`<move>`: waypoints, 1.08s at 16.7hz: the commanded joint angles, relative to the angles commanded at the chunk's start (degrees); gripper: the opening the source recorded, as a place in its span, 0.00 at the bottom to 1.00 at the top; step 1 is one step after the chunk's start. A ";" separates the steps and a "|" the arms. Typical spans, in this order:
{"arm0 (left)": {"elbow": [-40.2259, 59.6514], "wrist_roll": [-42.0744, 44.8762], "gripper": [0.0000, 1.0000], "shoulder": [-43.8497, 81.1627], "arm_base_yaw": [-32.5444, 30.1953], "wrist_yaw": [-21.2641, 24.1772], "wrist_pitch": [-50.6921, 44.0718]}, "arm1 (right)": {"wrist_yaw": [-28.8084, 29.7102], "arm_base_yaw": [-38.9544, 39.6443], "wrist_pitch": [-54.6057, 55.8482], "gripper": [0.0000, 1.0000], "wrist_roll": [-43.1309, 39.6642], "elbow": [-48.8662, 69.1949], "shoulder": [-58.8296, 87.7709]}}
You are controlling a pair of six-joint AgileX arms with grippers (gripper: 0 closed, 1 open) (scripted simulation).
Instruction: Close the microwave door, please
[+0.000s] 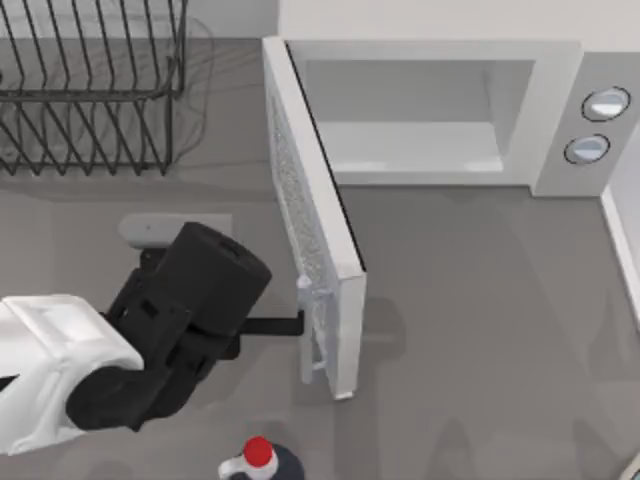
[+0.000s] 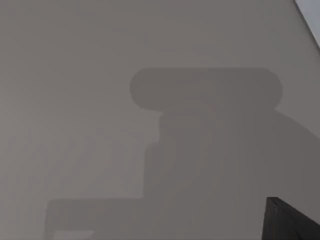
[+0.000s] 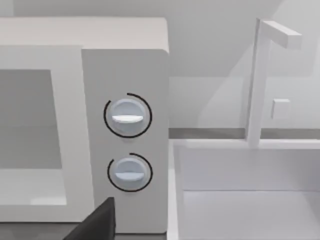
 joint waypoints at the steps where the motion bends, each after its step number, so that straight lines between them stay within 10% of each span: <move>1: 1.78 -1.88 0.00 1.99 -2.12 -1.30 -0.56 | 0.00 0.00 0.00 1.00 0.00 0.00 0.00; 18: 24.84 -15.96 0.00 22.14 -16.45 -9.05 -10.08 | 0.00 0.00 0.00 1.00 0.00 0.00 0.00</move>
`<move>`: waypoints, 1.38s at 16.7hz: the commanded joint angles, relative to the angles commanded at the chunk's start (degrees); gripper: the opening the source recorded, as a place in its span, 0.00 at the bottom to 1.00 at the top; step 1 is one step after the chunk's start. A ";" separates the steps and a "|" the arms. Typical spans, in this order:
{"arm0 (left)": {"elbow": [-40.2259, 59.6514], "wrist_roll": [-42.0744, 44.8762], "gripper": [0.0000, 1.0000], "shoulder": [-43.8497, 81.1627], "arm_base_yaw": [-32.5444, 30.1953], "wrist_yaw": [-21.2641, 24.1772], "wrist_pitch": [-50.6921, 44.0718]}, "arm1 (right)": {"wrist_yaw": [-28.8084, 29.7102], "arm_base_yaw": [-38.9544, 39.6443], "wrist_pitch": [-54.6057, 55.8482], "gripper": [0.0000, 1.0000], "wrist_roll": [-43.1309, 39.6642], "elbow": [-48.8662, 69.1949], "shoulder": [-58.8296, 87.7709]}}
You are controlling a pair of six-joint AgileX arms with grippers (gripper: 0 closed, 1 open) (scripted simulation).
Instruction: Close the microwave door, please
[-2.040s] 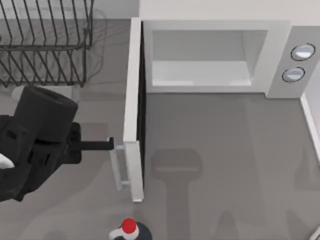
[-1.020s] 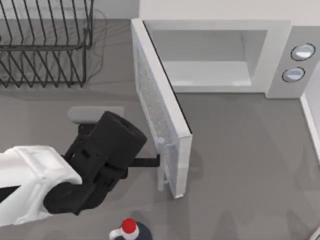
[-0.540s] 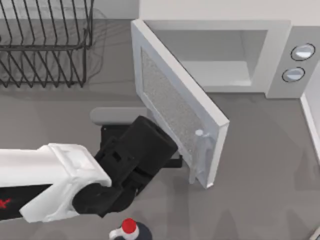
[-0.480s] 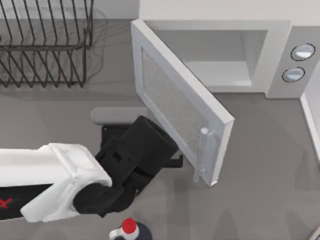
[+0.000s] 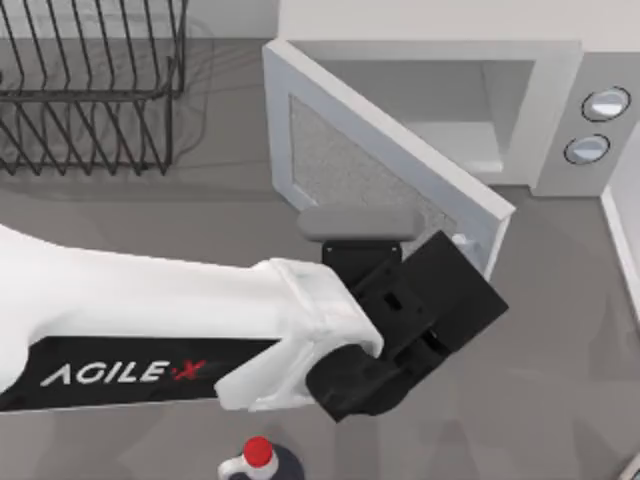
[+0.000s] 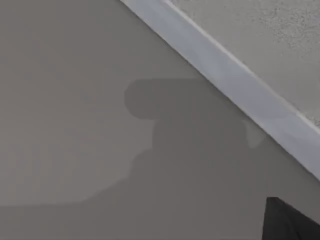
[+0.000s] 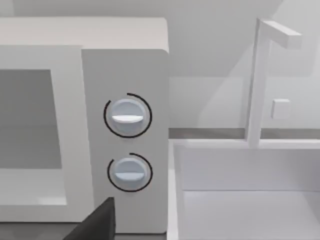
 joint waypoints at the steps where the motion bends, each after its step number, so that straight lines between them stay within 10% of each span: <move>1: 1.67 -0.93 0.00 1.54 -0.87 -0.43 -0.90 | 0.00 0.00 0.00 1.00 0.00 0.00 0.00; 23: 31.38 -9.12 0.00 21.28 -7.64 -3.22 -15.67 | 0.00 0.00 0.00 1.00 0.00 0.00 0.00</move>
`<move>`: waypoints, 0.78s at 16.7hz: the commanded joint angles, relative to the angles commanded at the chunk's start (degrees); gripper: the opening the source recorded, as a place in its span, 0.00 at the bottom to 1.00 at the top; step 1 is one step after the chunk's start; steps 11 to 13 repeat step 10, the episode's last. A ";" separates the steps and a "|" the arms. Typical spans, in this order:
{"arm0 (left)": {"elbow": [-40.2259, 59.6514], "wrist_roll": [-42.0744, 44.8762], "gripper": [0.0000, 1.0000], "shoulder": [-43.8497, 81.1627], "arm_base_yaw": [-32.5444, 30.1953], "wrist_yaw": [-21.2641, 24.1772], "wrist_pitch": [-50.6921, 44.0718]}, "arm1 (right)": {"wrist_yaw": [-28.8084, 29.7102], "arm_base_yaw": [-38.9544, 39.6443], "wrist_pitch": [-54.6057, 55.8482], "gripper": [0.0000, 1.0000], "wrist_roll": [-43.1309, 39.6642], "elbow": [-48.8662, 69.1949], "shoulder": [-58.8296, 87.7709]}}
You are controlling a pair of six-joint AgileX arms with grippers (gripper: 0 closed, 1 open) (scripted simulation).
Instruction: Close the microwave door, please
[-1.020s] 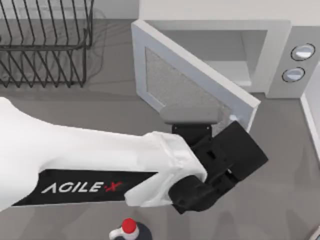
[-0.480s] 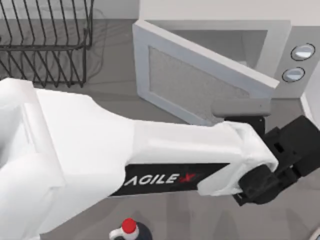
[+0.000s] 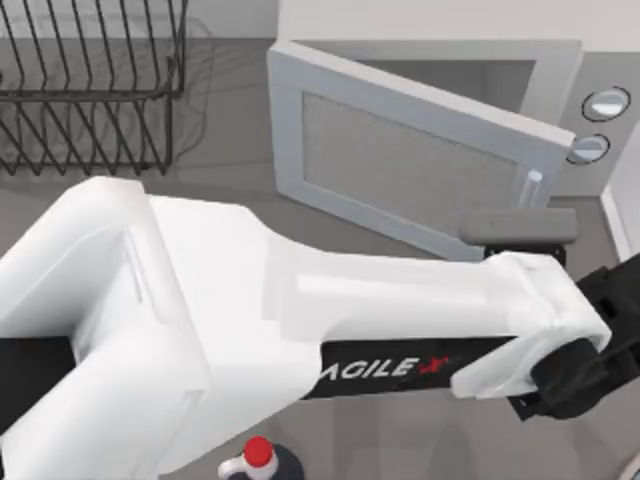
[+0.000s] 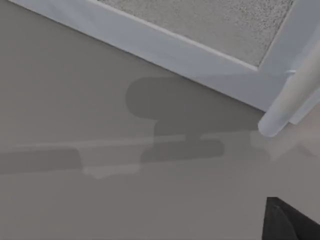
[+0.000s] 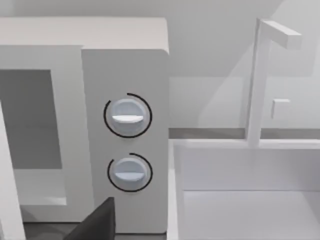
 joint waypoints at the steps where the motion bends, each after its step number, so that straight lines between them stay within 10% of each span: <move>1: 0.19 0.19 0.00 0.17 0.18 0.10 0.08 | 0.00 0.00 0.00 1.00 0.00 0.00 0.00; 13: 13.17 12.35 0.00 9.81 10.82 5.25 4.29 | 0.00 0.00 0.00 1.00 0.00 0.00 0.00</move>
